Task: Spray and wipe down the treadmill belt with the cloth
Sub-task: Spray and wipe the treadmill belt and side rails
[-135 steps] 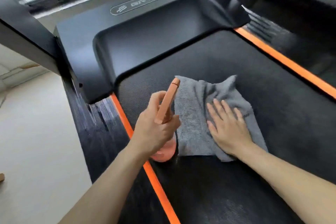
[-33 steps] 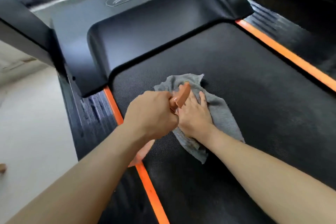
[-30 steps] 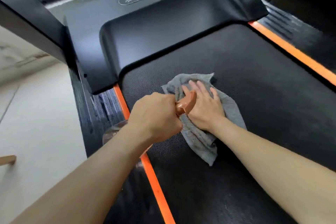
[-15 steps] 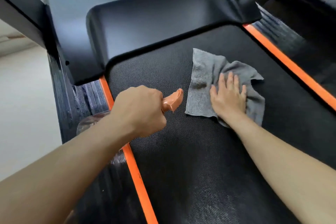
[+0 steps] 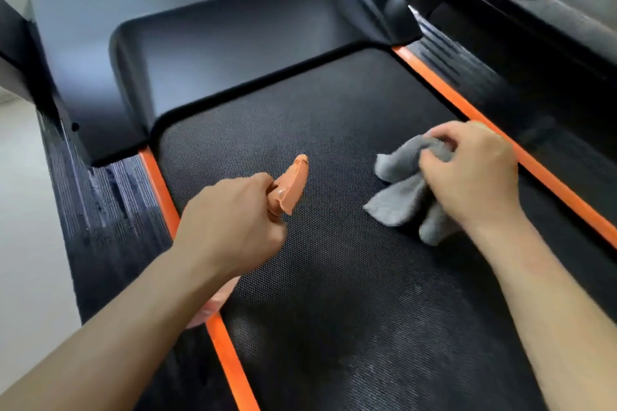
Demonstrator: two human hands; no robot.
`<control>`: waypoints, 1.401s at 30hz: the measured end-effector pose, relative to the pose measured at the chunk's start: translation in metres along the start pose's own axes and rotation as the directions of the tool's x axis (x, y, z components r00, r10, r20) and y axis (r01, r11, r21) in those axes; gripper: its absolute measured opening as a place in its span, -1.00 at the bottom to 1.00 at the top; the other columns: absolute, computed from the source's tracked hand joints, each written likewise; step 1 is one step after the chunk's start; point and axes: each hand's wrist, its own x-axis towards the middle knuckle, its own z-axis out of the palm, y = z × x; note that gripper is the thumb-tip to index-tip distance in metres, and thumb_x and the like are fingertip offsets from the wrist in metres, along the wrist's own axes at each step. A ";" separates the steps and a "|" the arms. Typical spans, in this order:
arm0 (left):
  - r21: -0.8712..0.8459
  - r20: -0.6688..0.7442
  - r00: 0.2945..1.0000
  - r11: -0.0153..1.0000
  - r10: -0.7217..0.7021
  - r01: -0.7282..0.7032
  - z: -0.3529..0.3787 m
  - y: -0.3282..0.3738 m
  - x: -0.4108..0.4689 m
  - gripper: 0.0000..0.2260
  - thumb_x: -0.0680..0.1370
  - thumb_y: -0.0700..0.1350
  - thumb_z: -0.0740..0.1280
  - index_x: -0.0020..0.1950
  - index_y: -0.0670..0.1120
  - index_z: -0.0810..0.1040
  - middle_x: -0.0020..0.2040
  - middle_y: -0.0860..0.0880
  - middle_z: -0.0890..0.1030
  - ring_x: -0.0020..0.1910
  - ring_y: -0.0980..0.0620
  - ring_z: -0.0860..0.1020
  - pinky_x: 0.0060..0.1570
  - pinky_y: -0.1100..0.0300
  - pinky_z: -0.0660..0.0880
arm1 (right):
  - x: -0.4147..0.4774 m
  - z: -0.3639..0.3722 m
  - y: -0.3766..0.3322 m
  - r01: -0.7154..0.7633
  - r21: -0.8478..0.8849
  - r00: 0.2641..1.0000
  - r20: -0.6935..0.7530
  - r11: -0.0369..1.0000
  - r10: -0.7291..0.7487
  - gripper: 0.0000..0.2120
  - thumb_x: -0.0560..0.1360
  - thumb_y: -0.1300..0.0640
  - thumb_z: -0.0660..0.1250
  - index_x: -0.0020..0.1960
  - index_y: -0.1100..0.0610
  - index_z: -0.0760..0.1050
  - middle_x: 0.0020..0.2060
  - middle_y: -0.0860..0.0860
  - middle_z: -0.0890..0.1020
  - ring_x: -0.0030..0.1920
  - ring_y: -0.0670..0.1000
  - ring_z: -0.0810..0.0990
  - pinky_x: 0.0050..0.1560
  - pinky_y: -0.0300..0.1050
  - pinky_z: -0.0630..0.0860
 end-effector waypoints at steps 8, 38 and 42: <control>-0.005 -0.007 1.000 1.000 0.030 -0.030 -0.006 0.024 -0.017 -0.83 0.40 0.04 0.31 -0.14 0.04 0.35 -0.24 0.10 0.45 -0.13 -0.10 0.54 -0.24 0.10 0.30 | -0.081 0.005 -0.034 0.102 0.352 0.660 0.676 0.931 -0.328 -0.73 0.59 0.07 0.31 0.27 -0.08 0.59 0.07 -0.10 0.69 0.06 -0.09 0.61 0.16 -0.06 0.51; -0.675 -0.297 0.954 0.712 -0.021 -0.194 0.025 0.002 -0.026 -0.62 0.43 -0.03 0.30 0.19 0.32 0.46 -0.08 0.10 0.61 -0.27 0.05 0.59 -0.18 -0.01 0.58 | -0.098 0.111 -0.026 0.478 -0.094 0.582 0.779 0.873 -0.235 -0.12 0.32 -0.51 -0.32 0.59 -0.22 -0.14 0.59 0.02 -0.31 0.55 0.04 -0.42 0.49 0.36 -0.25; -0.748 -0.285 0.944 0.654 -0.165 -0.111 0.022 -0.020 -0.007 -0.62 0.43 -0.13 0.33 0.18 0.23 0.50 -0.05 0.11 0.64 -0.21 0.00 0.63 -0.12 -0.10 0.61 | -0.050 0.122 -0.013 0.390 0.042 0.572 0.772 0.920 -0.278 -0.35 0.44 -0.52 -0.36 0.50 -0.41 -0.10 0.61 -0.11 -0.21 0.58 0.09 -0.32 0.50 0.34 -0.16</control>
